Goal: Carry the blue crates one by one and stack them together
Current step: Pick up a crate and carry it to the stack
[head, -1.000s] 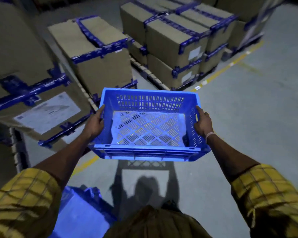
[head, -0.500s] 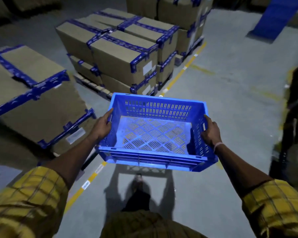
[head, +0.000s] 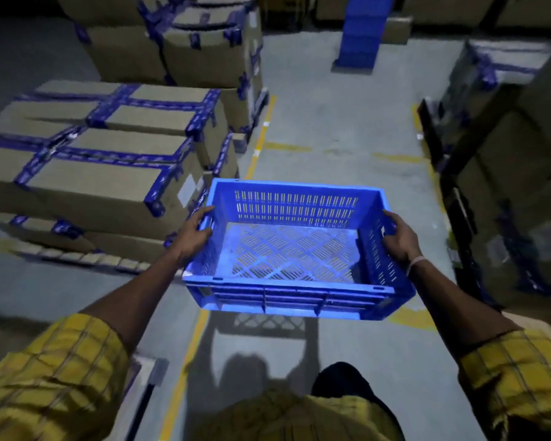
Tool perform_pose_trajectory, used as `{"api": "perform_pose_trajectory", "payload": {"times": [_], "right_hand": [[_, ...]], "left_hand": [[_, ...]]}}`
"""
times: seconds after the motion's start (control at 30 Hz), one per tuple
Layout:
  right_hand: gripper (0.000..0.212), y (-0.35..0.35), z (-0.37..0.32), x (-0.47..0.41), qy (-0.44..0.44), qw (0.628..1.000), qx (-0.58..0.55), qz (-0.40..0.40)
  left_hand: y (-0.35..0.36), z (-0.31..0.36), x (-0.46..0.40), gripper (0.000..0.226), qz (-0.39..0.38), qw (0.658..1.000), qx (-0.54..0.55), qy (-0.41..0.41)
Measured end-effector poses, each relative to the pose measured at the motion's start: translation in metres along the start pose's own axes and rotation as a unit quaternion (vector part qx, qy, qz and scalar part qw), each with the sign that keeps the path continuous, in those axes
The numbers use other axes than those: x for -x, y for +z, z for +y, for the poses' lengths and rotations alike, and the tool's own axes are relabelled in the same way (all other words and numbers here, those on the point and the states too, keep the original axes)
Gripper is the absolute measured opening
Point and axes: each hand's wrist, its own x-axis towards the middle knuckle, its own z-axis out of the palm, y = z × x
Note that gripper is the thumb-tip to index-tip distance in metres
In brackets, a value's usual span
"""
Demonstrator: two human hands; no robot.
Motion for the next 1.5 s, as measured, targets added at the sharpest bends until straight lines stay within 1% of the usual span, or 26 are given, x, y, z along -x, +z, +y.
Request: {"api": "perform_pose_trajectory", "payload": {"times": [0.07,0.13,0.27,0.33,0.4,0.5,0.67,0.77,0.9,1.0,1.1,1.27,1.37,1.5], "right_hand": [[0.061,-0.006,-0.007,-0.031,0.031,0.997,-0.064,0.021],[0.057,-0.011,-0.009,-0.068,0.050,0.993,-0.105,0.031],[0.060,-0.023,-0.001,-0.167,0.068,0.985,-0.157,0.028],[0.060,-0.032,0.003,-0.221,0.074,0.983,-0.163,0.031],[0.060,-0.045,-0.003,-0.267,0.078,0.982,-0.165,0.047],[0.060,-0.068,-0.020,-0.332,0.068,0.980,-0.181,0.050],[0.064,-0.102,-0.044,-0.439,0.067,0.981,-0.171,0.064],[0.062,-0.114,-0.062,-0.502,0.070,0.979,-0.177,0.074],[0.059,-0.114,-0.074,-0.597,0.074,0.980,-0.168,0.084],[0.056,-0.105,-0.083,-0.674,0.075,0.979,-0.163,0.095],[0.052,-0.094,-0.096,-0.748,0.077,0.981,-0.150,0.098],[0.047,-0.095,-0.130,-0.858,0.079,0.975,-0.166,0.125],[0.050,-0.097,-0.142,-0.922,0.089,0.973,-0.162,0.137],[0.051,-0.102,-0.154,-1.019,0.084,0.971,-0.176,0.140]], "left_hand": [[0.008,0.018,-0.049,0.066,-0.019,1.000,0.001,0.007],[0.022,0.038,-0.094,0.064,-0.032,0.999,0.009,0.004],[0.059,0.066,-0.196,0.064,-0.056,0.998,0.014,0.015],[0.081,0.081,-0.245,0.066,-0.059,0.998,0.025,0.021],[0.103,0.100,-0.291,0.067,-0.050,0.998,0.020,0.026],[0.131,0.134,-0.354,0.069,-0.039,0.999,0.026,0.027],[0.170,0.193,-0.449,0.060,-0.035,0.999,0.029,0.015],[0.187,0.217,-0.510,0.062,-0.039,0.999,0.033,0.017],[0.208,0.225,-0.611,0.068,-0.047,0.998,0.027,0.011],[0.229,0.234,-0.695,0.066,-0.056,0.997,0.035,0.029],[0.246,0.251,-0.774,0.063,-0.064,0.997,0.038,0.030],[0.253,0.286,-0.903,0.068,-0.076,0.996,0.020,0.050],[0.261,0.317,-0.968,0.066,-0.082,0.995,0.005,0.059],[0.281,0.344,-1.064,0.070,-0.077,0.996,-0.001,0.054]]}}
